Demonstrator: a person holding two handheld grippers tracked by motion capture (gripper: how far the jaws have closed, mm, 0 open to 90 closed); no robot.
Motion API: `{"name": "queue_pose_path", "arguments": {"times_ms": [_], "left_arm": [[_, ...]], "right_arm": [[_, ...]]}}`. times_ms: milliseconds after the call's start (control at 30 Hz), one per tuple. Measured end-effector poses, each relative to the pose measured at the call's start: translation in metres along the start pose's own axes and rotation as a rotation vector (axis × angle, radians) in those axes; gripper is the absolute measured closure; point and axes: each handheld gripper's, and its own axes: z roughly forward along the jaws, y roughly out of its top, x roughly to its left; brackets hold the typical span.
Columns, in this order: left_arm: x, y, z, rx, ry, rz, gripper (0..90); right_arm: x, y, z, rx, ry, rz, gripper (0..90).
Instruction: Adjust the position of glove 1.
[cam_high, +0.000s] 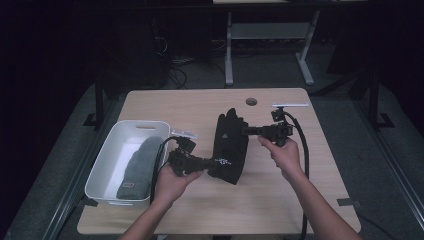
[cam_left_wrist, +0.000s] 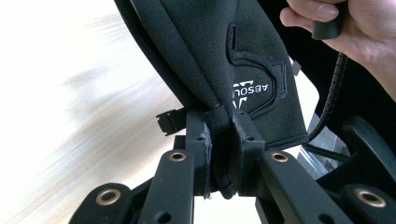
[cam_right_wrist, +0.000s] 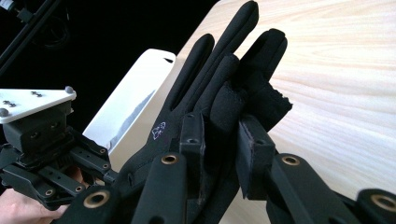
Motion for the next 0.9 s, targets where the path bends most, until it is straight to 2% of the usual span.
{"name": "queue_pose_path", "arguments": {"times_ms": [533, 800, 900], "left_arm": [[0.012, -0.004, -0.041, -0.053, 0.021, -0.023, 79.9], [0.016, -0.006, -0.058, -0.066, 0.040, -0.027, 79.8], [0.017, -0.006, -0.064, -0.077, 0.036, -0.032, 79.8]], "right_arm": [[0.028, 0.024, 0.035, 0.026, 0.033, -0.026, 73.9], [0.040, 0.032, 0.050, 0.036, 0.045, -0.047, 73.9], [0.044, 0.035, 0.053, 0.036, 0.054, -0.046, 73.9]]}}
